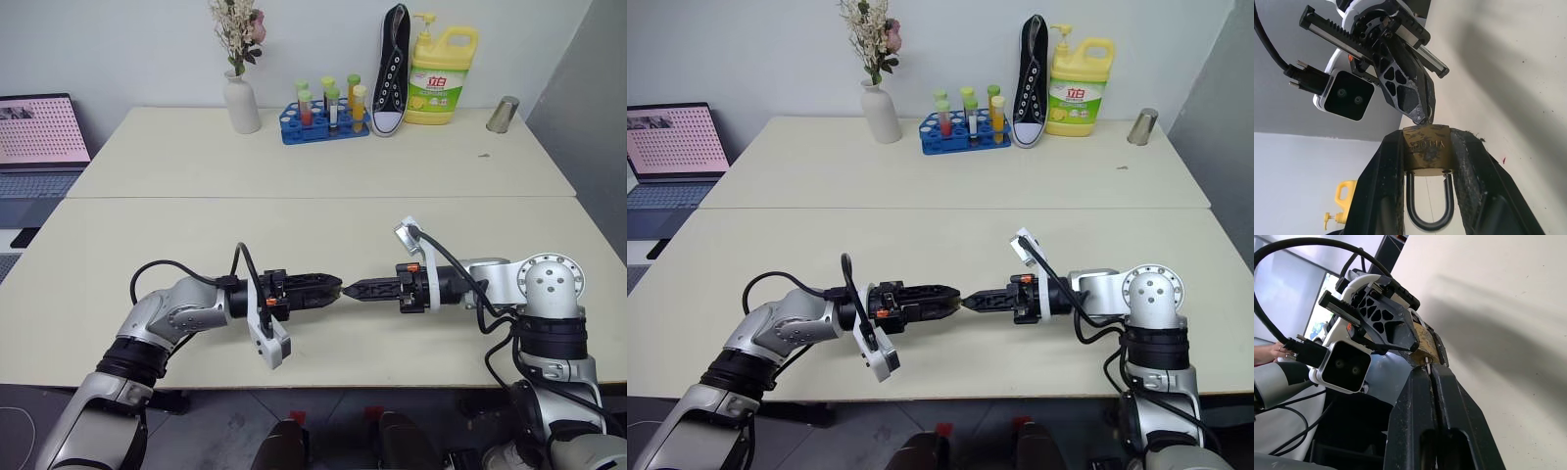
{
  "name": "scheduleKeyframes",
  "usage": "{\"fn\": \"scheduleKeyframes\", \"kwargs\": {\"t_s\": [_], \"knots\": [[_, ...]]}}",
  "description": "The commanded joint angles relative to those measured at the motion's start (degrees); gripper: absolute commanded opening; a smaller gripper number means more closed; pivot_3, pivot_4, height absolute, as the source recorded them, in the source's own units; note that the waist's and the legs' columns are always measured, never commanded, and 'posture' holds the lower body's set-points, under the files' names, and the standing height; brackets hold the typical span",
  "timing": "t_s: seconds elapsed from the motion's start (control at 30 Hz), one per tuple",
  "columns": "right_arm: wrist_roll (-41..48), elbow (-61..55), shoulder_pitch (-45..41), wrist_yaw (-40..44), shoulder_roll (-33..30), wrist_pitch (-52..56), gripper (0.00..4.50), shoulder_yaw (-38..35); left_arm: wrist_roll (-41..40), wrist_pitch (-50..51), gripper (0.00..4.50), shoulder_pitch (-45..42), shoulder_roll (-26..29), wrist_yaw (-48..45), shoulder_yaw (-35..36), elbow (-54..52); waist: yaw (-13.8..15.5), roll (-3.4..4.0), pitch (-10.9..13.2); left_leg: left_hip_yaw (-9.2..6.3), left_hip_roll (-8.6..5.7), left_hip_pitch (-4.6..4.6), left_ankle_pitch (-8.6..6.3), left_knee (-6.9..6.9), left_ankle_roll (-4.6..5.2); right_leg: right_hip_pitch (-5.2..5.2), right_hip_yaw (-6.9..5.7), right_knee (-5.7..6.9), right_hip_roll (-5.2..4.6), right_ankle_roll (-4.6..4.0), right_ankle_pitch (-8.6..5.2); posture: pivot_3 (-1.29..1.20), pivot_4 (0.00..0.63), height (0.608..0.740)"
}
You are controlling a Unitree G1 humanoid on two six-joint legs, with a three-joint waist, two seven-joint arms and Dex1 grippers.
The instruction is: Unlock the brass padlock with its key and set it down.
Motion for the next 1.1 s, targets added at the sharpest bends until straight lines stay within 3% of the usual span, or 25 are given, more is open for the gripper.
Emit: {"fn": "scheduleKeyframes", "kwargs": {"t_s": [0.03,0.17,0.2,0.23,0.47,0.6,0.73,1.1], "knots": [[4.1,-1.7,-2.3,0.6,0.6,0.4,0.00,0.4,0.5,0.1,0.97,-0.1,0.5,0.4,-0.9,-0.2,0.0,0.00,0.0,0.00,0.00,0.00,0.00,0.00,0.00,0.00,0.00,0.00,0.00,0.00,0.00,0.00,0.150,0.740],[2.2,-3.3,-2.1,0.7,1.3,-0.9,0.00,0.8,0.2,0.5,0.97,0.0,0.4,0.6,-0.9,-0.3,0.0,0.00,0.0,-0.01,0.00,0.00,0.00,0.00,0.00,0.00,0.00,0.01,0.00,0.00,0.00,0.00,0.150,0.740],[2.0,-3.9,-1.9,0.9,1.3,-1.2,0.39,0.9,0.1,0.7,0.97,0.2,0.5,0.6,-1.0,-0.4,0.0,0.00,0.0,0.00,0.00,-0.01,0.00,0.00,0.00,-0.01,0.00,0.01,0.00,0.00,0.00,0.00,0.150,0.740],[1.7,-4.7,-1.6,1.4,1.1,-1.8,0.50,1.2,-0.1,0.8,0.97,0.3,0.5,0.6,-1.0,-0.5,0.0,0.00,0.0,-0.01,0.00,-0.01,0.00,0.00,0.00,-0.01,-0.01,0.01,0.00,0.00,0.00,0.00,0.150,0.740],[-4.4,-12.2,2.4,6.7,-4.3,-8.0,2.91,4.3,-1.8,2.1,0.97,1.0,0.5,0.5,-1.5,-1.3,0.0,-0.01,0.0,-0.03,0.00,-0.04,0.00,0.00,0.00,-0.04,-0.02,-0.02,0.00,0.01,0.00,0.00,0.150,0.740],[-14.7,-19.3,6.5,14.6,-11.3,-20.1,4.37,10.2,-3.1,2.8,0.97,1.1,0.6,0.3,-1.7,-1.7,0.1,0.00,0.0,-0.04,-0.03,-0.08,0.00,0.02,0.00,-0.03,-0.04,-0.05,-0.03,0.01,-0.01,0.00,0.150,0.740],[-24.8,-21.4,10.3,18.4,-14.3,-32.0,4.50,13.9,-4.0,3.1,0.97,1.0,0.7,0.0,-1.9,-1.8,-0.1,0.00,0.0,-0.03,0.04,-0.03,0.00,0.00,0.00,-0.03,-0.05,-0.05,0.04,0.02,-0.01,0.00,0.150,0.740],[-25.1,-20.8,10.3,17.7,-6.2,-33.1,4.50,15.8,-5.6,3.2,0.97,0.1,0.5,-0.5,-3.4,-1.6,0.0,0.00,0.0,-0.05,0.04,-0.04,0.00,0.01,0.00,-0.02,-0.04,-0.05,0.05,0.01,-0.01,0.00,0.150,0.740]]}}
